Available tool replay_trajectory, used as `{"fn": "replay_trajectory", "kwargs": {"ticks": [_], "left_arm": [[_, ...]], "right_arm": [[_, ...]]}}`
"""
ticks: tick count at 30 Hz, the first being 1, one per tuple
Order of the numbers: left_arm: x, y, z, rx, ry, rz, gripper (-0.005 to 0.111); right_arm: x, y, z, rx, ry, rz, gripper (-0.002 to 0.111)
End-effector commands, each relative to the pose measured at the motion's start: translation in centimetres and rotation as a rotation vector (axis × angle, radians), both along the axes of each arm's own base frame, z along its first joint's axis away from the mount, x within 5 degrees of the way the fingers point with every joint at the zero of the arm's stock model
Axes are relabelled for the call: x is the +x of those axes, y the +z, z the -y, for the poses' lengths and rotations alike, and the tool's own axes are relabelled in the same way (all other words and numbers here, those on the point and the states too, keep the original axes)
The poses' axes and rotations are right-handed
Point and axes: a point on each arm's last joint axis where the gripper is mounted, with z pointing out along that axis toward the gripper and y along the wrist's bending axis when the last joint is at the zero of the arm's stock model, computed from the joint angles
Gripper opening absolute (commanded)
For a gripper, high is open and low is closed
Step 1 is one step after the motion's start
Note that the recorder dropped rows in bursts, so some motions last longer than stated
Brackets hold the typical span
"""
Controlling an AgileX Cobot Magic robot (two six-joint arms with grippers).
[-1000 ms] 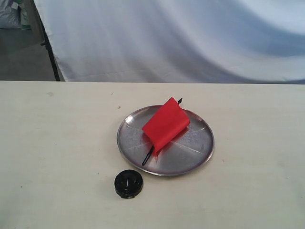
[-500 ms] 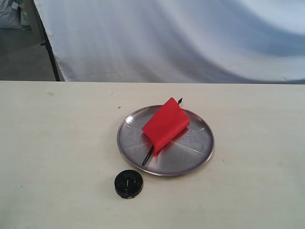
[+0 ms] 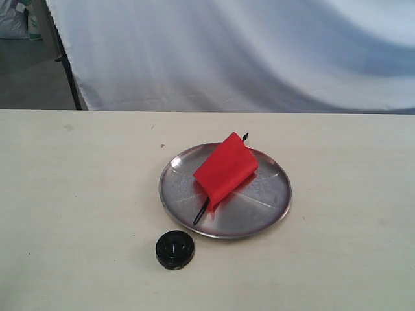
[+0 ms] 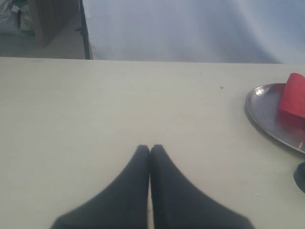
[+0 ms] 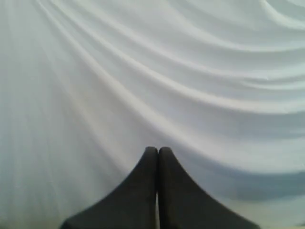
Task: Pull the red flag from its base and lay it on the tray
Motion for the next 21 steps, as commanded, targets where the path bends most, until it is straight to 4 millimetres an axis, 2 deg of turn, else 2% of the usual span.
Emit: {"fn": "replay_trajectory", "kwargs": {"ticks": [1, 5, 9, 13, 21], "left_arm": [[0.0, 0.0, 0.0, -0.004, 0.001, 0.005, 0.000], [0.0, 0.0, 0.0, -0.004, 0.001, 0.005, 0.000], [0.0, 0.0, 0.0, -0.004, 0.001, 0.005, 0.000], [0.0, 0.0, 0.0, -0.004, 0.001, 0.005, 0.000], [0.0, 0.0, 0.0, -0.004, 0.001, 0.005, 0.000]], "right_arm": [[0.1, -0.5, 0.5, -0.069, -0.081, -0.065, 0.000], [0.3, -1.3, 0.8, -0.055, -0.107, -0.126, 0.000], [1.0, -3.7, 0.7, -0.028, -0.091, -0.201, 0.000], [1.4, -5.9, 0.6, -0.101, -0.091, -0.269, 0.000], [1.5, -7.3, 0.7, -0.134, -0.097, -0.397, 0.000]]}}
